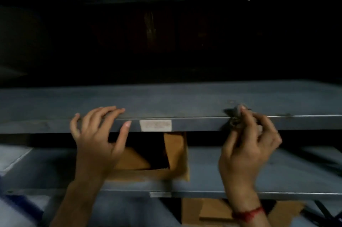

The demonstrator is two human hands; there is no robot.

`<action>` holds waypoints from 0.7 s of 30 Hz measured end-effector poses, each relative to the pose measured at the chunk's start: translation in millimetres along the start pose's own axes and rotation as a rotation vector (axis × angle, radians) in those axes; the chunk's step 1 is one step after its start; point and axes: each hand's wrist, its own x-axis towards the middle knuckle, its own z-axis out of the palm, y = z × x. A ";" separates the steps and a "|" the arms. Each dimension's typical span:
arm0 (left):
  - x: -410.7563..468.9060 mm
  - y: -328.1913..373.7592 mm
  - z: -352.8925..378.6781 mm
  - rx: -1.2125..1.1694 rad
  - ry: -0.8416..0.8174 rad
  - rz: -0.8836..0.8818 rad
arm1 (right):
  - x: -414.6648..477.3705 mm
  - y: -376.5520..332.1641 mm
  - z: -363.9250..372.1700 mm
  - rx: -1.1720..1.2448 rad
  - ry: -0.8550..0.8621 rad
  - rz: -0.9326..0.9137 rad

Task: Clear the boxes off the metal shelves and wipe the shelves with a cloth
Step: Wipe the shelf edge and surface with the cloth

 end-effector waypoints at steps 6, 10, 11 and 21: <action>4.3 -31.1 -4.0 -0.083 -0.076 0.171 | -88.4 -147.4 74.1 0.019 -0.179 -0.261; 8.4 -67.2 -13.7 -0.149 -0.068 0.186 | -79.7 -124.7 69.0 -0.100 -0.167 -0.411; 9.0 -78.1 -15.9 -0.153 -0.061 0.167 | -71.8 -103.7 59.4 -0.153 -0.129 -0.361; 3.3 -158.0 -29.8 -0.104 0.046 0.040 | -90.1 -154.2 80.4 0.001 -0.020 0.026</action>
